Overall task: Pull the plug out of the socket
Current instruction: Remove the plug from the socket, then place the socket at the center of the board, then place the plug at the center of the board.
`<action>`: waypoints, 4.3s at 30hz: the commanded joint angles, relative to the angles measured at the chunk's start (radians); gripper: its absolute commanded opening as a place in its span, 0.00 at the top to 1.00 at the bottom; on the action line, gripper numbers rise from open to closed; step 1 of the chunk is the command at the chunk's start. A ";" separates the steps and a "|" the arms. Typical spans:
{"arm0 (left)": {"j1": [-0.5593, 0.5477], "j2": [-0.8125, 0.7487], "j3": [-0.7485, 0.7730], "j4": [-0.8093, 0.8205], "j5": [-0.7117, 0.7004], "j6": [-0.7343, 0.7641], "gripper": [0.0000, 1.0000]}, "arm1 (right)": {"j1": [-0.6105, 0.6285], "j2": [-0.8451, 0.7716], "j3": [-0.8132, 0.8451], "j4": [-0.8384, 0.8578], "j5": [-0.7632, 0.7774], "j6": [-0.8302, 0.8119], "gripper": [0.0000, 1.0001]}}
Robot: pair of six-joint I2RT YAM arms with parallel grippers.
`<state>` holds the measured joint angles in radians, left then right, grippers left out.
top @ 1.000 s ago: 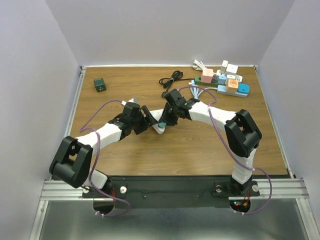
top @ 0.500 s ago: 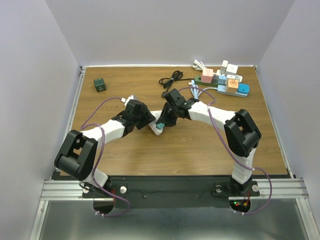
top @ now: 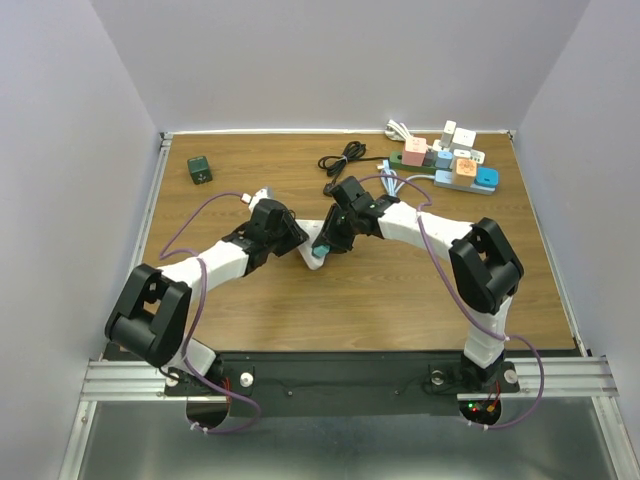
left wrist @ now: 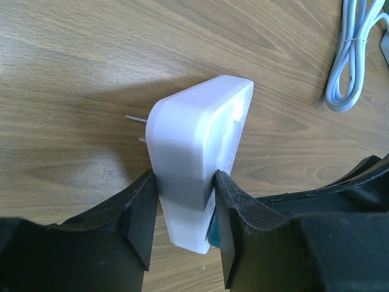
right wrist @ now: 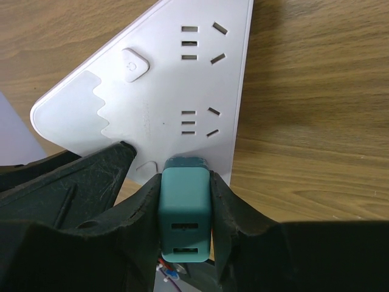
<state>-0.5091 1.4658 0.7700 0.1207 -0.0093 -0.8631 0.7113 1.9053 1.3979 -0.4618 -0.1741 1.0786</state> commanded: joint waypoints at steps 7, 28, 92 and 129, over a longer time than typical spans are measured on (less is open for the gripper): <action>-0.005 -0.062 -0.069 0.033 -0.116 0.064 1.00 | -0.035 -0.175 -0.026 -0.014 -0.084 0.006 1.00; -0.014 -0.133 -0.129 0.031 -0.144 0.052 1.00 | -0.145 -0.291 -0.108 -0.054 -0.009 -0.011 1.00; 0.046 -0.556 -0.034 -0.351 -0.038 0.122 0.04 | -0.041 0.285 0.371 0.098 -0.303 -0.373 1.00; 0.118 -0.038 0.138 -0.227 -0.104 0.383 0.06 | -0.042 -0.128 0.287 -0.179 0.289 -0.322 0.00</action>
<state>-0.3908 1.3693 0.8028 -0.1482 -0.0689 -0.5617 0.6647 1.9018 1.7775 -0.6113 0.0540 0.7376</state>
